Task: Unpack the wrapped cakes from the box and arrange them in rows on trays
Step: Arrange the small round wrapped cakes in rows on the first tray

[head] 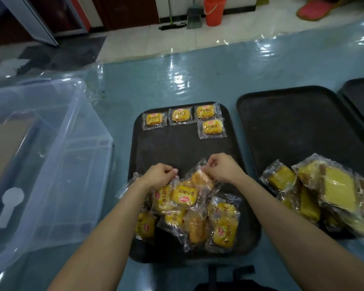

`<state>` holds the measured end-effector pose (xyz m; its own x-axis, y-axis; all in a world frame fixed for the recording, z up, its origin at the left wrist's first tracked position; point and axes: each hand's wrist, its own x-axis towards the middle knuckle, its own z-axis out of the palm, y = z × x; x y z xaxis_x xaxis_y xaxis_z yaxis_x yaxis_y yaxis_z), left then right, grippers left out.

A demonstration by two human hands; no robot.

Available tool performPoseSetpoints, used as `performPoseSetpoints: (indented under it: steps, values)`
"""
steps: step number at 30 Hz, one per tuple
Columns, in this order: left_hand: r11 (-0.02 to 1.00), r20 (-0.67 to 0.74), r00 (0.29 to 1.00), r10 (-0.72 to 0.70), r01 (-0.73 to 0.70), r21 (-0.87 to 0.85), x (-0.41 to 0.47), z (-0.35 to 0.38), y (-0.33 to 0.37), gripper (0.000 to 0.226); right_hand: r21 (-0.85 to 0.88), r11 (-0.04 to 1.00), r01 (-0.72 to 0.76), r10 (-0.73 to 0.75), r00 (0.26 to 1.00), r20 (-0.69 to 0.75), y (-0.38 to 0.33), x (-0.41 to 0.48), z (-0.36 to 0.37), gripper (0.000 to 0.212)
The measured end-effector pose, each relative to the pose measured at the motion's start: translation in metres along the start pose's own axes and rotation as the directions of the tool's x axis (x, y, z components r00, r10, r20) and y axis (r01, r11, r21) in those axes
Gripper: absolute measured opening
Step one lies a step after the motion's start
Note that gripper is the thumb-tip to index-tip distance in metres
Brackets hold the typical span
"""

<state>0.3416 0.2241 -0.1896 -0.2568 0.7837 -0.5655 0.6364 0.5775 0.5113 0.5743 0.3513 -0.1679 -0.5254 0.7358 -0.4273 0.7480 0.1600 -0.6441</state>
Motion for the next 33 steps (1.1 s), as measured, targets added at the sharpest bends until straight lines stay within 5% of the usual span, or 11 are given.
performPoseSetpoints:
  steps: [3, 8, 13, 16, 21, 27, 33]
  values:
    - [0.999, 0.027, 1.000, -0.006, 0.007, -0.042, -0.005, 0.004, -0.002, 0.034, -0.016, 1.000, -0.010, 0.005, 0.954, -0.301, -0.013, 0.002, -0.011, 0.021]
    - [1.000, -0.065, 0.998, -0.005, 0.005, -0.006, -0.004, 0.007, -0.004, 0.031, 0.130, 0.985, 0.113, -0.102, 0.991, -0.086, -0.020, 0.006, 0.000, 0.015]
    - [1.000, -0.180, 0.983, 0.022, -0.022, 0.004, -0.003, 0.011, 0.002, 0.025, -0.059, 0.997, 0.047, -0.061, 0.958, -0.279, 0.006, 0.008, 0.014, 0.033]
    - [1.000, -0.223, 0.974, 0.027, -0.025, 0.012, 0.003, 0.013, 0.007, 0.027, -0.112, 0.994, -0.004, -0.018, 0.980, -0.197, 0.016, 0.009, 0.020, 0.056]
    - [1.000, -0.329, 0.944, -0.021, 0.016, -0.019, 0.016, 0.017, 0.014, 0.056, -0.080, 0.987, 0.139, -0.133, 0.988, 0.072, 0.012, 0.016, 0.033, 0.053]
    - [0.998, -0.242, 0.969, 0.055, -0.047, 0.038, 0.029, 0.014, 0.021, 0.082, -0.078, 0.997, 0.022, -0.039, 0.973, -0.226, 0.004, 0.033, 0.043, 0.035]
    - [0.990, -0.175, 0.985, 0.000, -0.025, -0.138, 0.030, 0.004, 0.018, 0.037, -0.158, 0.979, 0.130, -0.148, 0.983, -0.107, -0.001, 0.043, 0.051, 0.073]
